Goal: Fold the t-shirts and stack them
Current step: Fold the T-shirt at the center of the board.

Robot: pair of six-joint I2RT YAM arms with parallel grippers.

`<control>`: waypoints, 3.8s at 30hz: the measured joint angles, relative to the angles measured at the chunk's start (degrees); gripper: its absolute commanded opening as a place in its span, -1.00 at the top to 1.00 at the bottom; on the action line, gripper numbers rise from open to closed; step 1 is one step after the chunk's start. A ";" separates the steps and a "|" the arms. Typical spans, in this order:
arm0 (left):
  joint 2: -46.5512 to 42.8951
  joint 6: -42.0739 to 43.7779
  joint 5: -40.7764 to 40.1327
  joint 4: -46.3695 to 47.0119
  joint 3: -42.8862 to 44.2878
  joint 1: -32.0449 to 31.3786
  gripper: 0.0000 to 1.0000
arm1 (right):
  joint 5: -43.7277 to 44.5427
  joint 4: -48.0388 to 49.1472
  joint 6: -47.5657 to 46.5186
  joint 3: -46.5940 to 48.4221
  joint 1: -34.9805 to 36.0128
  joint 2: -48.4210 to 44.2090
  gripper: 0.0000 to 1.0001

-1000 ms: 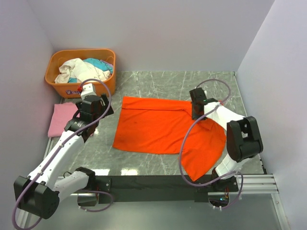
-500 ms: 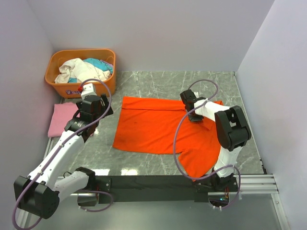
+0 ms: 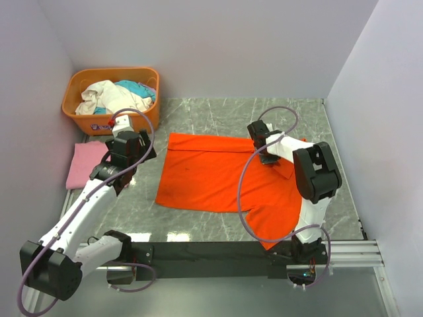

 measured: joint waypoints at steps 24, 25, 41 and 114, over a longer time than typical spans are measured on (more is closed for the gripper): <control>2.08 1.38 1.29 0.37 -0.02 0.00 -0.75 | -17.57 -5.33 0.76 15.19 -17.38 1.25 0.46; 2.19 1.40 1.33 0.42 -0.02 0.00 -0.75 | -16.74 -5.22 1.14 14.71 -17.14 1.07 0.45; 2.89 1.40 2.14 0.39 -0.02 0.02 -0.76 | -9.84 4.79 -0.17 -1.70 -3.39 -14.32 0.37; 6.99 1.40 2.19 0.37 -0.02 0.00 -0.75 | -3.28 -0.02 -5.07 13.86 -2.49 9.03 0.98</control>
